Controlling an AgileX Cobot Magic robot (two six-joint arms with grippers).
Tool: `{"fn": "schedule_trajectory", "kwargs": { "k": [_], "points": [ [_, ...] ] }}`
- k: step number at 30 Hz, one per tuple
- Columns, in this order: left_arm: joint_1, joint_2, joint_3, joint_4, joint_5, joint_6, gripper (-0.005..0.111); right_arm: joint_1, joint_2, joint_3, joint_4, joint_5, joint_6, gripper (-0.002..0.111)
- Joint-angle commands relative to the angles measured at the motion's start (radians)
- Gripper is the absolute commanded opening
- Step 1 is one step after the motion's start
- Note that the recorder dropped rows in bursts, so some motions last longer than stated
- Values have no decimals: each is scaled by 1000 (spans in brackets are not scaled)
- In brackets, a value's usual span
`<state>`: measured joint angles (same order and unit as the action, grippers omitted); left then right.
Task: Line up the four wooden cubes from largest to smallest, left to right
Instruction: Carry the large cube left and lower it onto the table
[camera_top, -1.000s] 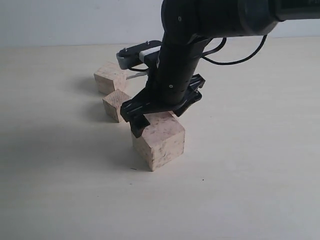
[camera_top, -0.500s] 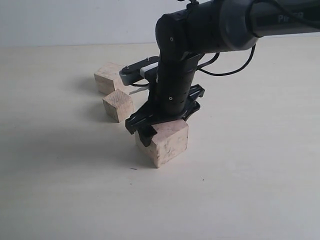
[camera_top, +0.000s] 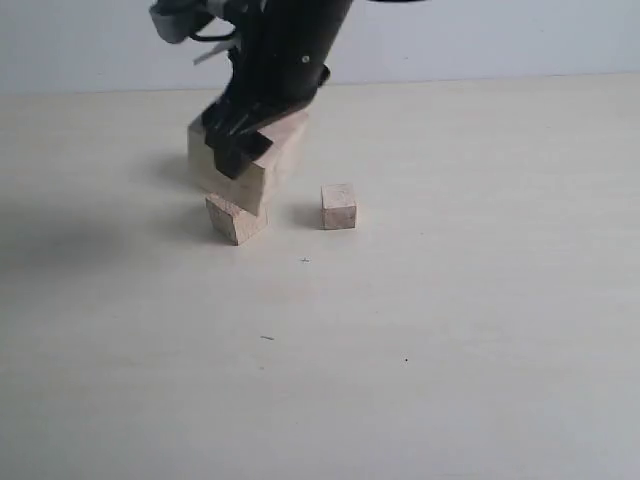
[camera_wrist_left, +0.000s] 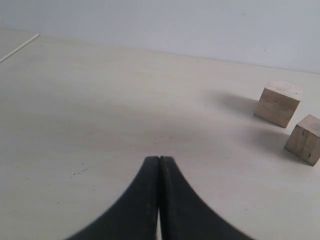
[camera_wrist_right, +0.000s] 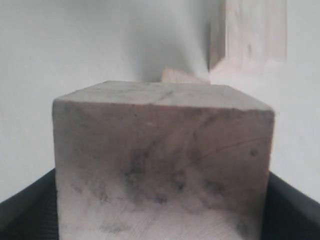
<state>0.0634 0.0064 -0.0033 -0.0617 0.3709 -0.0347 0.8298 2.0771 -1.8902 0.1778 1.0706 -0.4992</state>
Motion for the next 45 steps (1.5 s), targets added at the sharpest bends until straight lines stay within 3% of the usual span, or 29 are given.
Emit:
{"fn": "schedule_trajectory", "kwargs": {
  "k": [1,3,8,14,24,45],
  "points": [
    [-5,-6,3,-9,-12,4,0,-3,74,-130,102,4,-193,0],
    [-5,-6,3,-9,-12,4,0,-3,140,-186,102,52,-225,0],
    [-5,-6,3,-9,-12,4,0,4,225,-214,213,150,-578,0],
    [-5,-6,3,-9,-12,4,0,43,239,-214,211,89,-649,0],
    [-5,-6,3,-9,-12,4,0,54,296,-214,113,-10,-596,0],
    [-5,-6,3,-9,-12,4,0,54,337,-214,167,-22,-543,0]
  ]
}}
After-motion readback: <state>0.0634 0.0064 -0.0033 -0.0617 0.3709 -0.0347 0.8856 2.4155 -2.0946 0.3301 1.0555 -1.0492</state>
